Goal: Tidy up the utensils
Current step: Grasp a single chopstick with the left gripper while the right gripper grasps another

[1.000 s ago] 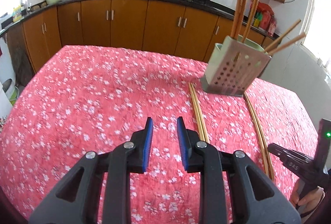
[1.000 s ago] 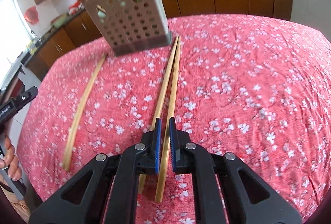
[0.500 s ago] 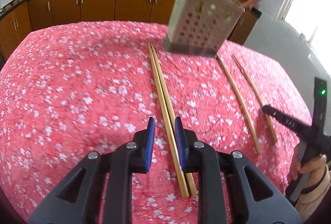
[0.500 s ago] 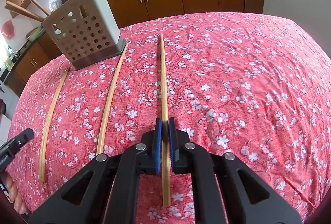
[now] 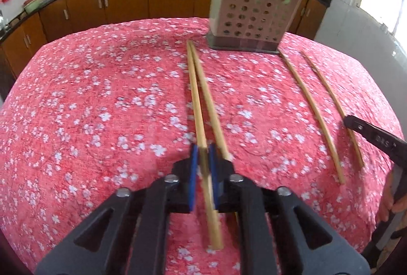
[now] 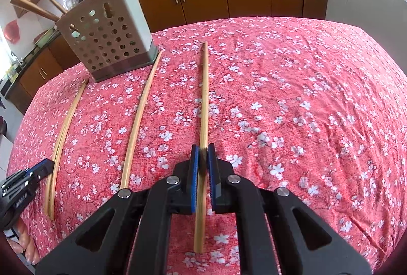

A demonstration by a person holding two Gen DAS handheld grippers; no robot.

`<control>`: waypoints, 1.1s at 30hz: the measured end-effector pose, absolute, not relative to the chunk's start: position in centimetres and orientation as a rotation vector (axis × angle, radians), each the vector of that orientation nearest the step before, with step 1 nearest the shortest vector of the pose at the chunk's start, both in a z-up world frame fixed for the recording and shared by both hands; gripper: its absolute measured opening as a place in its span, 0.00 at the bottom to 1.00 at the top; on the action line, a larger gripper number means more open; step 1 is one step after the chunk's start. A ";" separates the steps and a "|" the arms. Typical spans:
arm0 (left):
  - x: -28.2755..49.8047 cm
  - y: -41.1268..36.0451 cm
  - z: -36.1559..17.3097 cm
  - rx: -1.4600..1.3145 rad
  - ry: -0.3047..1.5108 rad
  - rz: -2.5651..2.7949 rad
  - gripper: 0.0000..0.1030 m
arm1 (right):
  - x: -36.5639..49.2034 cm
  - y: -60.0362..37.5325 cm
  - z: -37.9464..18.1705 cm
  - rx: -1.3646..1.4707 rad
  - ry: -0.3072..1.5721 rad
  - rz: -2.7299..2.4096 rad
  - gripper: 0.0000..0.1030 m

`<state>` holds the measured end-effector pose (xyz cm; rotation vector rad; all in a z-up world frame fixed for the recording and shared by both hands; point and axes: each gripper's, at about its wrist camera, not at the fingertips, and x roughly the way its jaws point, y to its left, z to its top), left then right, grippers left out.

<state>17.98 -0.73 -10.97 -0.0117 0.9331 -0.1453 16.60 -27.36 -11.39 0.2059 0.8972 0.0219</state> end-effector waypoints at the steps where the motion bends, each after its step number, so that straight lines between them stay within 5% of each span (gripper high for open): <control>1: 18.2 -0.3 -11.0 -0.021 0.933 -0.131 0.08 | 16.6 -27.2 -11.5 0.196 0.895 0.023 0.08; 13: 21.4 7.4 -10.8 -0.074 0.929 -0.003 0.09 | 18.4 -28.2 -11.5 0.170 0.886 0.018 0.08; 33: 21.0 7.9 -11.0 -0.089 0.894 -0.001 0.10 | 19.3 -28.2 -11.8 0.154 0.864 0.019 0.08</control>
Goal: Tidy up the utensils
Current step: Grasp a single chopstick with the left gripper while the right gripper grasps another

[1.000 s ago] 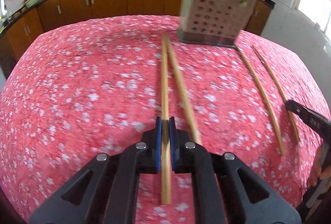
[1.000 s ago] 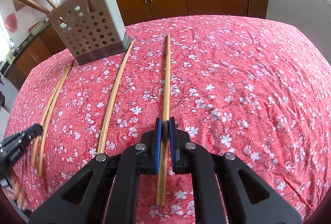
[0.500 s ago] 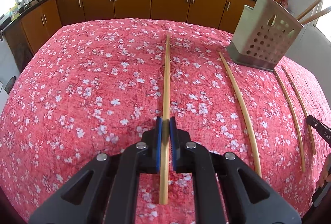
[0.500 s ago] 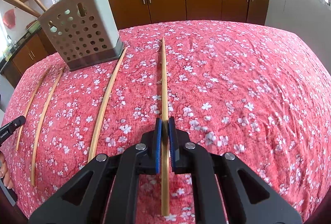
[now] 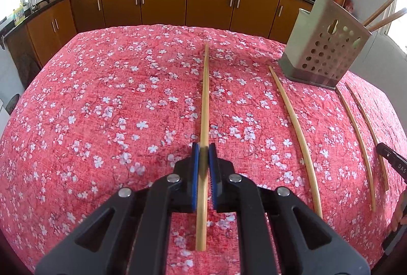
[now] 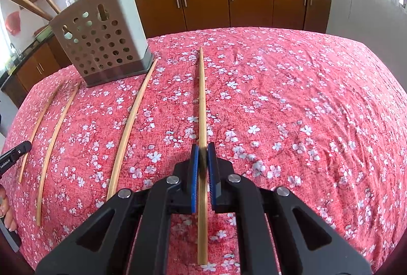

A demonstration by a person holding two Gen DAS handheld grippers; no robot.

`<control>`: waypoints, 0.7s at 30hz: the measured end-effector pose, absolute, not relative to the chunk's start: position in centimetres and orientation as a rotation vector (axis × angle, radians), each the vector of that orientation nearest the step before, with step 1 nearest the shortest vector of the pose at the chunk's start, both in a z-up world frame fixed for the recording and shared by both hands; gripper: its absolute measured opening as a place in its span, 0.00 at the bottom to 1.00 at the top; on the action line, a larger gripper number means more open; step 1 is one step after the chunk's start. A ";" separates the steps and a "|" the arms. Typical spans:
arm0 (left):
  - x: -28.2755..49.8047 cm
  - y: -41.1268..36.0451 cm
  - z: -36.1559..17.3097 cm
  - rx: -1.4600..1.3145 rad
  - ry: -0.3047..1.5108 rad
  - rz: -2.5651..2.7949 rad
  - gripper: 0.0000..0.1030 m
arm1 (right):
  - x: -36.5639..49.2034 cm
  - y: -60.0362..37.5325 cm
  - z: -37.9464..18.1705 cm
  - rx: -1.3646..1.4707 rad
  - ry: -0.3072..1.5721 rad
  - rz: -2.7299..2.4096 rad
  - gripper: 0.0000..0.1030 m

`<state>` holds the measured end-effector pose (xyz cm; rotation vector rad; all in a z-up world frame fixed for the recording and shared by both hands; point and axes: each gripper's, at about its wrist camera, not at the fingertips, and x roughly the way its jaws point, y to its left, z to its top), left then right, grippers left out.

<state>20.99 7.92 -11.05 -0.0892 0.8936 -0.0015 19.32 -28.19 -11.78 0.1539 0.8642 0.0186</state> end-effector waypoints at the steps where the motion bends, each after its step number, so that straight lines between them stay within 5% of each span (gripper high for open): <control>1: 21.0 7.9 -11.0 -0.088 0.894 -0.001 0.10 | 19.3 -28.1 -11.7 0.155 0.864 0.019 0.08; 21: 20.6 8.0 -10.8 -0.118 0.894 -0.004 0.10 | 19.2 -28.2 -11.7 0.166 0.862 0.022 0.08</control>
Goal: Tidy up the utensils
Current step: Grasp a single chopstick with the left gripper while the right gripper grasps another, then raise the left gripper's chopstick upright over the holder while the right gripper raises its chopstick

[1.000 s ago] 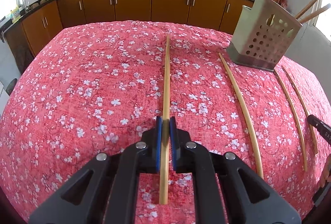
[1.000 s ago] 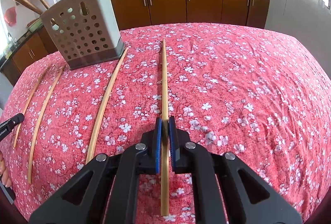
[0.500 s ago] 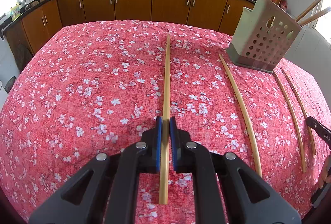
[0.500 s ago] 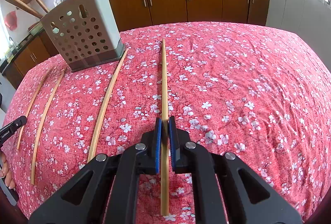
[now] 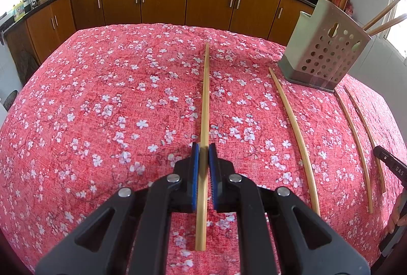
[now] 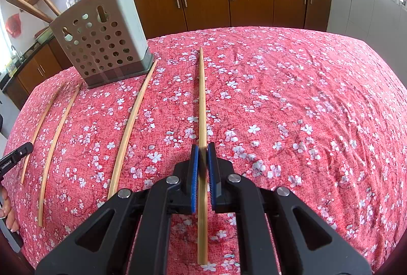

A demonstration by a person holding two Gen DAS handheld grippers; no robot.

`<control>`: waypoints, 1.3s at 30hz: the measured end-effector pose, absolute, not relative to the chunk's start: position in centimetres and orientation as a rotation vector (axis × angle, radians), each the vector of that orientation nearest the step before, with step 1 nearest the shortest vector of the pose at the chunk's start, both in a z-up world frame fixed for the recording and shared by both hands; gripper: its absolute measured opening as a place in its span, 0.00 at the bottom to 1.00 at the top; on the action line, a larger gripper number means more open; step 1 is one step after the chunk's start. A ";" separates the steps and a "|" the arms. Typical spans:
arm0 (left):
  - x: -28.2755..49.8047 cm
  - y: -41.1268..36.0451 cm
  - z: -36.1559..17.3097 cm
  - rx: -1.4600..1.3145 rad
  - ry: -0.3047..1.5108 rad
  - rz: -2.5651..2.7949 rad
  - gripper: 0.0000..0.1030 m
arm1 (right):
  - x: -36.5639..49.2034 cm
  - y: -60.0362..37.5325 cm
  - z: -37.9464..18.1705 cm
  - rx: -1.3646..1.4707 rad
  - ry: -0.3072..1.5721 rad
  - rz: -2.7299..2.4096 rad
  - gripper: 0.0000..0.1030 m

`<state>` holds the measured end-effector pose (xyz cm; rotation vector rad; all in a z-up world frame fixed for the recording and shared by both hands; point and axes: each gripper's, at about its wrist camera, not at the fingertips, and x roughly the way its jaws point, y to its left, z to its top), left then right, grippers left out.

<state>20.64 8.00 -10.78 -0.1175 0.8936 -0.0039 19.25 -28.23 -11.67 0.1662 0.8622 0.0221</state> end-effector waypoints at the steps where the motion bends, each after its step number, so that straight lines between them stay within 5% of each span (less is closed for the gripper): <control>1: 20.6 8.0 -10.8 -0.119 0.893 -0.004 0.10 | 19.2 -28.3 -11.7 0.167 0.862 0.022 0.08; 39: 19.2 6.6 -10.6 -0.091 0.897 0.013 0.09 | 18.5 -28.1 -11.4 0.173 0.860 0.021 0.08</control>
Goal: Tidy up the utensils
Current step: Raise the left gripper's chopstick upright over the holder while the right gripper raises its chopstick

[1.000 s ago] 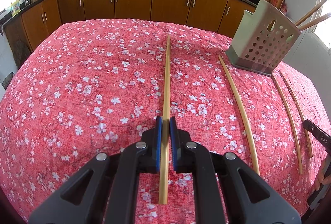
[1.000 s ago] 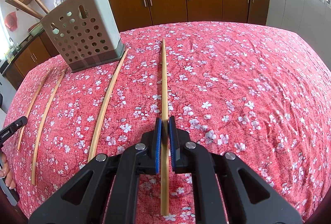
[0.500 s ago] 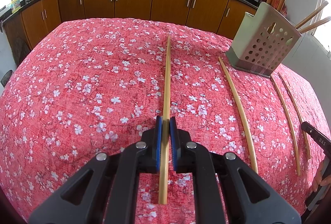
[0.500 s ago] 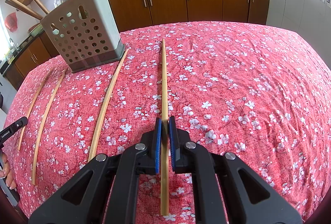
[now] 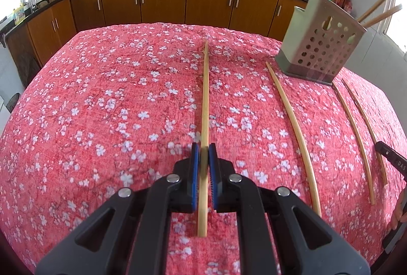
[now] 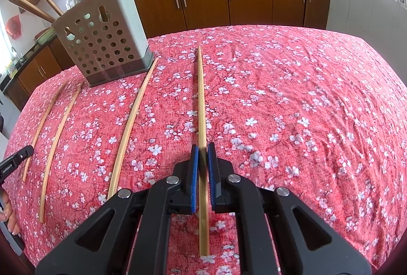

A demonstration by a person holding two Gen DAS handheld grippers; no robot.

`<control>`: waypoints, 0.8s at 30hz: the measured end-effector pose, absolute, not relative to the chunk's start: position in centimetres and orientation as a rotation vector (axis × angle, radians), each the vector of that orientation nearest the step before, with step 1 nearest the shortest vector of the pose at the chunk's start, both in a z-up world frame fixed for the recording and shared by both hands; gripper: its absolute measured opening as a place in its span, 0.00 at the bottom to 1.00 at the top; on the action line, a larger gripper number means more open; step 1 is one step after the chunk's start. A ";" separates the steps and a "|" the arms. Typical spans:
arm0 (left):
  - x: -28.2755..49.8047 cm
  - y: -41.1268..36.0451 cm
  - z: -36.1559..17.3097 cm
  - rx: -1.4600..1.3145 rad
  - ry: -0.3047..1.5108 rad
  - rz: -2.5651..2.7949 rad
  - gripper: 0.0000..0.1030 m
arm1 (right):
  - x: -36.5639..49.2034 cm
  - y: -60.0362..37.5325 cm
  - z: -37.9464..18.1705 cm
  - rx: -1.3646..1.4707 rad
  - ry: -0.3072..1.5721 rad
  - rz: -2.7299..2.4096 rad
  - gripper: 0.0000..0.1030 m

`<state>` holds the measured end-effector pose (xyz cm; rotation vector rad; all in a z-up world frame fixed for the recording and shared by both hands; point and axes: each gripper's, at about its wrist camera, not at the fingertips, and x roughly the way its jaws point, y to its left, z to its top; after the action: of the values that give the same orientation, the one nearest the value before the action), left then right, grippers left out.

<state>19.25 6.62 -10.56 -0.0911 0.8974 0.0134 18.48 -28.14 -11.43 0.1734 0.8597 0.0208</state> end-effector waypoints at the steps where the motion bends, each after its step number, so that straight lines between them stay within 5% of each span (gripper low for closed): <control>1: 19.1 6.6 -10.5 -0.093 0.897 0.011 0.08 | 18.3 -28.3 -11.4 0.177 0.859 0.022 0.08; 9: 18.2 7.1 -9.6 -0.093 0.880 0.019 0.07 | 16.2 -28.6 -9.6 0.188 0.799 0.028 0.07; 24: 15.6 7.5 1.9 -0.148 0.565 -0.015 0.07 | 13.4 -29.5 -1.4 0.187 0.541 0.033 0.07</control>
<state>15.60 7.48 1.92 -0.1475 0.5652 -0.0151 13.42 -29.55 -1.38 0.1874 0.5406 0.0329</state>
